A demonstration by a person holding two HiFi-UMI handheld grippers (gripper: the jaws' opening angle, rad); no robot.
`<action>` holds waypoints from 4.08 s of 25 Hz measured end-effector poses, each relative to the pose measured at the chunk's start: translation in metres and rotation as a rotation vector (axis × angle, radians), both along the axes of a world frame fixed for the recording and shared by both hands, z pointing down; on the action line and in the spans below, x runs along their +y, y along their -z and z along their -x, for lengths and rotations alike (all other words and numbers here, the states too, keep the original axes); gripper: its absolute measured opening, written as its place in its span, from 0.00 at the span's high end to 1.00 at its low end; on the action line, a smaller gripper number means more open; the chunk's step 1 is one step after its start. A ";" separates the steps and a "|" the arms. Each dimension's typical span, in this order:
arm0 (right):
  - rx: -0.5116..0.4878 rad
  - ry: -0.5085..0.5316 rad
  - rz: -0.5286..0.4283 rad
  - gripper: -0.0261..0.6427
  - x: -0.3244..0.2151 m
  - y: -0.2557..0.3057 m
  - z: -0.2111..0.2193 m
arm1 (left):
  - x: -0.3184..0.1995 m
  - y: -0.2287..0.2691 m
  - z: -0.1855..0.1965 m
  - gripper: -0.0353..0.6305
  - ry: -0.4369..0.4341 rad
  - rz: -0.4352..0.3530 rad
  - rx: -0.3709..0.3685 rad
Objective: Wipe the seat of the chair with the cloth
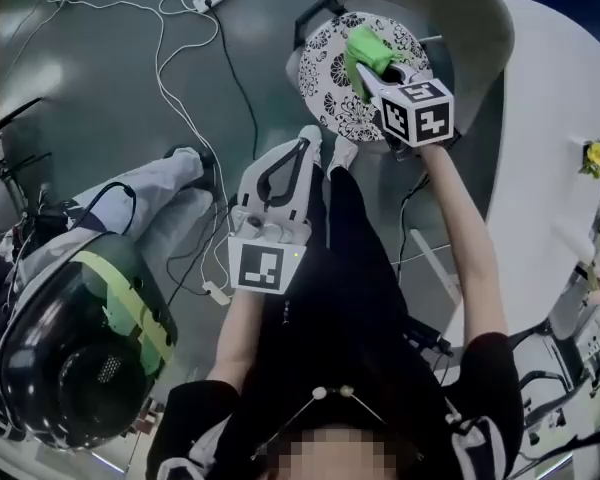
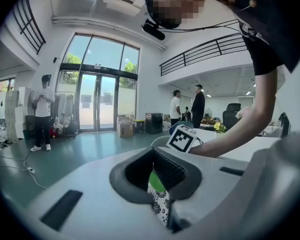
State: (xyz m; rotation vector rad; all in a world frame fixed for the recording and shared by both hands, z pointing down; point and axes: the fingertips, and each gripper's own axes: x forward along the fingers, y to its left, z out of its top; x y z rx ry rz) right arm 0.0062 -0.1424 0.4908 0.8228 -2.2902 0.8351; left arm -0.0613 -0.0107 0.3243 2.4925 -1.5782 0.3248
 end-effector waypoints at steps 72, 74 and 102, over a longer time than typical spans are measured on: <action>0.100 -0.176 0.474 0.89 -0.017 -0.239 -0.007 | -0.114 -0.151 0.003 0.88 0.000 0.035 0.101; 0.053 -0.148 0.533 0.89 0.009 -0.243 0.022 | -0.114 -0.153 0.003 0.88 -0.001 0.037 0.099; 0.334 -0.367 0.675 0.89 0.066 -0.319 -0.167 | -0.109 -0.164 -0.007 0.88 -0.019 0.066 0.112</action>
